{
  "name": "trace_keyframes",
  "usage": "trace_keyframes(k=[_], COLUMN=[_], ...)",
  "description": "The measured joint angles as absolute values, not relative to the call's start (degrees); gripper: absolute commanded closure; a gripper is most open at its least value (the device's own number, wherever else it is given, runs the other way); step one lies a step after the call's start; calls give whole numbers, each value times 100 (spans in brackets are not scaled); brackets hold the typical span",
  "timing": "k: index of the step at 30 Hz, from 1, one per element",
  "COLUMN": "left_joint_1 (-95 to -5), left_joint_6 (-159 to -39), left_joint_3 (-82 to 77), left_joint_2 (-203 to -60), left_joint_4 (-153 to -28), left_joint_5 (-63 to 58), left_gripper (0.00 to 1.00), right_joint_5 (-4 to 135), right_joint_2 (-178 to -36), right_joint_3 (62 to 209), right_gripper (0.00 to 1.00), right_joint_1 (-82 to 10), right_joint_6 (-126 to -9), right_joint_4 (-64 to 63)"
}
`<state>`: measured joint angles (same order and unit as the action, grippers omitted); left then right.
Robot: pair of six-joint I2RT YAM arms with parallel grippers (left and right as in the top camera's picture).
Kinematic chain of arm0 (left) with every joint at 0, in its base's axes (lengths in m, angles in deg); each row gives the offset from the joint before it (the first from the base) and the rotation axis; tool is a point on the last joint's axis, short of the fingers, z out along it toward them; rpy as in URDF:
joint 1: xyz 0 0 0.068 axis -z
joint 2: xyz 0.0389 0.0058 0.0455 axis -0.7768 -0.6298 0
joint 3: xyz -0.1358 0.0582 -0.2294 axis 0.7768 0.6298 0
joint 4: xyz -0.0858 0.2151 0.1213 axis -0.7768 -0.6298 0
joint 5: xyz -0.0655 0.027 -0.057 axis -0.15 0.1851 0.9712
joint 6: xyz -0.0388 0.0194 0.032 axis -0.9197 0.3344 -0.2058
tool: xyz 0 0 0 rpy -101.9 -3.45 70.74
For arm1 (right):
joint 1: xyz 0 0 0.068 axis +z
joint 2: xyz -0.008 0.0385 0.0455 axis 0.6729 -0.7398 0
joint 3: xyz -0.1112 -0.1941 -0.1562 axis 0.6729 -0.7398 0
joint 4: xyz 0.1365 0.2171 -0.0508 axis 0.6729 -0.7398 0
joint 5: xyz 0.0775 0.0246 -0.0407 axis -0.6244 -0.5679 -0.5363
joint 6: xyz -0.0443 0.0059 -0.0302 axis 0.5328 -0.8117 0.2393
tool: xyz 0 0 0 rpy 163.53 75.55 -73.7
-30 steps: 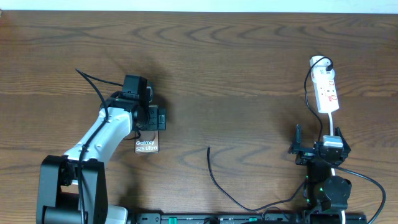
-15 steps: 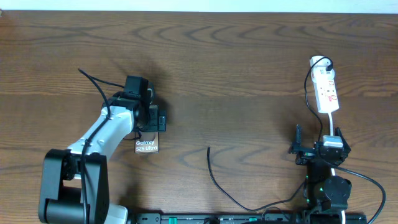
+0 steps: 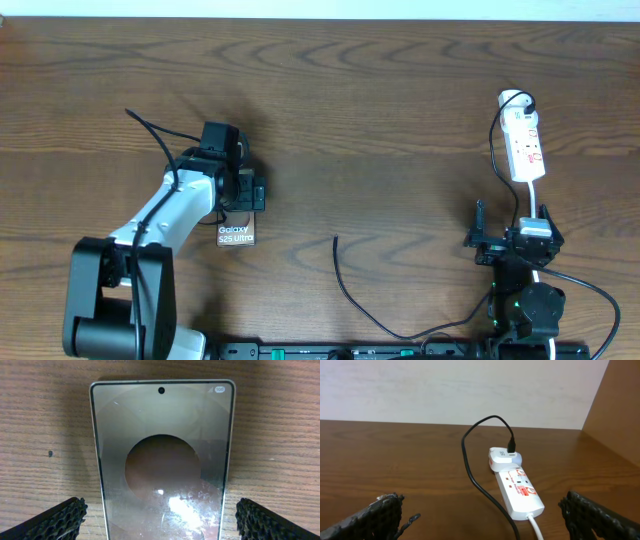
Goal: Plug charger to phone and switch on socket
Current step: 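Lower the left gripper around the phone's long edges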
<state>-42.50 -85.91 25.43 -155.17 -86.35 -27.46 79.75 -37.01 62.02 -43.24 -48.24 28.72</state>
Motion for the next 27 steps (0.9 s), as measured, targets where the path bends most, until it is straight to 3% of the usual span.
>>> trace_keyframes(k=[27], left_joint_1=[-4250], left_joint_6=[-8610], left_joint_3=[2545], left_joint_2=[-15852], left_joint_4=[-8526], left_joint_5=[-2781], left_gripper=[2], right_joint_5=[7975], right_joint_2=[-3701], right_joint_3=[6202], right_gripper=[1], right_joint_1=[-4324], right_joint_6=[-4824], right_joint_4=[2872])
